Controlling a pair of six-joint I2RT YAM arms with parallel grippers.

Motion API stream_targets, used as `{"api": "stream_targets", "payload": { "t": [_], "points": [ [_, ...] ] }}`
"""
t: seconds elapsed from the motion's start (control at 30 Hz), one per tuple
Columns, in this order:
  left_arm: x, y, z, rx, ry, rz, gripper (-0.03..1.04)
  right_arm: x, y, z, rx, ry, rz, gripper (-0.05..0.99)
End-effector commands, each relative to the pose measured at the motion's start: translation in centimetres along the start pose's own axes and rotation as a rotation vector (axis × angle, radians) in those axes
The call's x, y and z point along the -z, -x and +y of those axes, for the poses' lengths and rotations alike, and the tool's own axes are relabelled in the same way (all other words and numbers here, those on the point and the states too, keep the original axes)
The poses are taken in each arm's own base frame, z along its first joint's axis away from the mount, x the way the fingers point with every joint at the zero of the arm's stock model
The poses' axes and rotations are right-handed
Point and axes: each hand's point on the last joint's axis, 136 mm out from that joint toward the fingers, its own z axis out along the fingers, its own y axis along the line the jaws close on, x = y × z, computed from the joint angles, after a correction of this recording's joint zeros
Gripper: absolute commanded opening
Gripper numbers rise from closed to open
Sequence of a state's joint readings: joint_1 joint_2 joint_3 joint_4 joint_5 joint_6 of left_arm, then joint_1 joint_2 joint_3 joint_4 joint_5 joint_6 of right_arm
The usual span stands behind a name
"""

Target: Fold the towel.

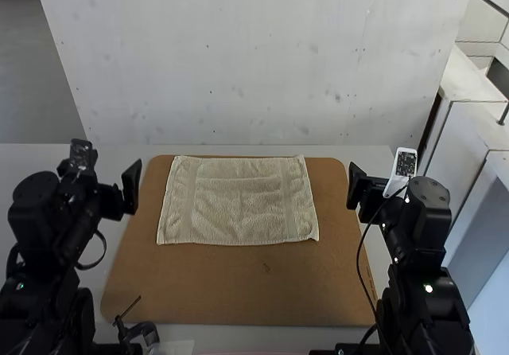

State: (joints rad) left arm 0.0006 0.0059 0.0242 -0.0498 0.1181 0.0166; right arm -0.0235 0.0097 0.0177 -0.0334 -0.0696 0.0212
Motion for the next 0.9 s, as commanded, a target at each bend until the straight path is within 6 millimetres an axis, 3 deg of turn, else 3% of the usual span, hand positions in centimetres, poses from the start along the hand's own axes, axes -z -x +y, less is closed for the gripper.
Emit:
{"api": "stream_targets", "payload": {
  "t": [0.0,0.37,0.57,0.67,0.7,0.77,0.87],
  "points": [
    [-0.1,-2.0,-0.4,-0.005,-0.019,0.057,1.00,-0.1,-2.5,0.1,0.000,0.013,0.083,0.97],
    [-0.1,-2.1,-0.5,-0.016,-0.026,0.058,0.99,-0.1,-2.4,0.1,0.003,0.012,0.082,0.97],
    [-0.1,0.2,0.3,-0.006,0.021,-0.032,0.99,-0.1,0.6,-0.1,-0.028,-0.006,-0.043,0.97],
    [0.1,2.7,1.5,0.015,0.080,-0.135,0.99,0.1,3.1,0.1,-0.023,0.006,-0.143,0.97],
    [0.7,5.5,1.9,-0.001,0.102,-0.248,0.99,0.5,5.0,0.6,-0.001,0.027,-0.223,0.97],
    [1.8,8.9,2.1,-0.091,0.131,-0.383,0.99,1.2,7.4,1.2,0.012,0.056,-0.322,0.97],
    [2.8,10.9,2.2,-0.108,0.147,-0.464,0.99,1.6,8.5,1.3,0.071,0.048,-0.359,0.97]
  ]
}}
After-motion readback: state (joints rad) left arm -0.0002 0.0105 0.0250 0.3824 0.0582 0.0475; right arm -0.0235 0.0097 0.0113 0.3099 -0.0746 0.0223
